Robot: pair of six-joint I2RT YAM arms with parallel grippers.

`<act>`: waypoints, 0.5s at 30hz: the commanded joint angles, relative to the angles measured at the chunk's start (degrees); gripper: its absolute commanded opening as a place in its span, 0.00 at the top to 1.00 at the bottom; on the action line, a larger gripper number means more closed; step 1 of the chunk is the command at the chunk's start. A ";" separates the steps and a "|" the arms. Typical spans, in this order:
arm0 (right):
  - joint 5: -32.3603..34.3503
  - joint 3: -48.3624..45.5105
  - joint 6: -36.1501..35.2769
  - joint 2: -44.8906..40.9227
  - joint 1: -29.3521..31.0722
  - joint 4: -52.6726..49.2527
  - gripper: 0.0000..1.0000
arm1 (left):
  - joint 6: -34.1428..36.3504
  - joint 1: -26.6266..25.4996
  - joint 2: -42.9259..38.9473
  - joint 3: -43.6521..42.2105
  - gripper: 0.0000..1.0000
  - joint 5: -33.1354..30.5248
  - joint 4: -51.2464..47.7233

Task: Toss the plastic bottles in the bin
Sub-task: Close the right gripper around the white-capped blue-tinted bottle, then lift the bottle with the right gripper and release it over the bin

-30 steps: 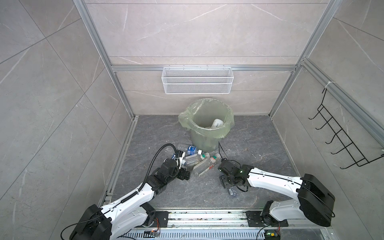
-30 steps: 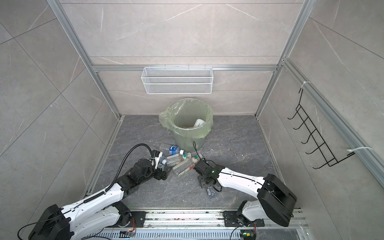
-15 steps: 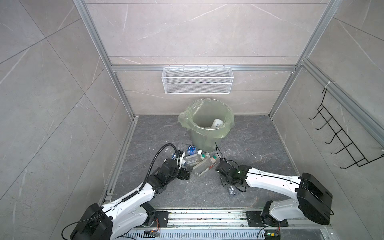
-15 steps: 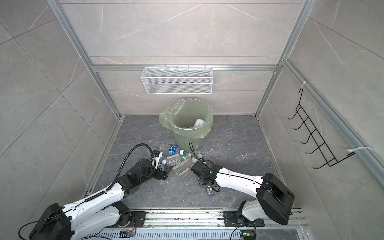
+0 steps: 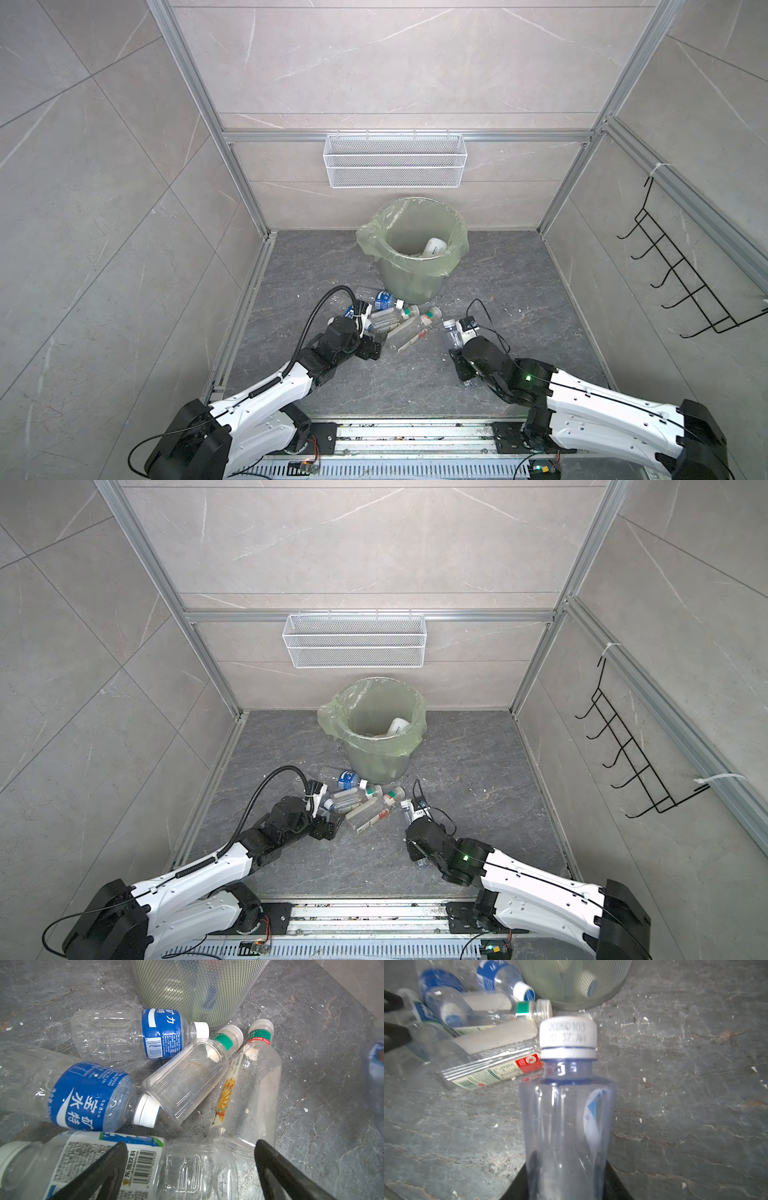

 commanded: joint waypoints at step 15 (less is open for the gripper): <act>5.68 7.61 -6.82 -8.18 1.64 7.01 0.59 | 1.52 -0.36 0.42 2.61 0.03 0.85 1.76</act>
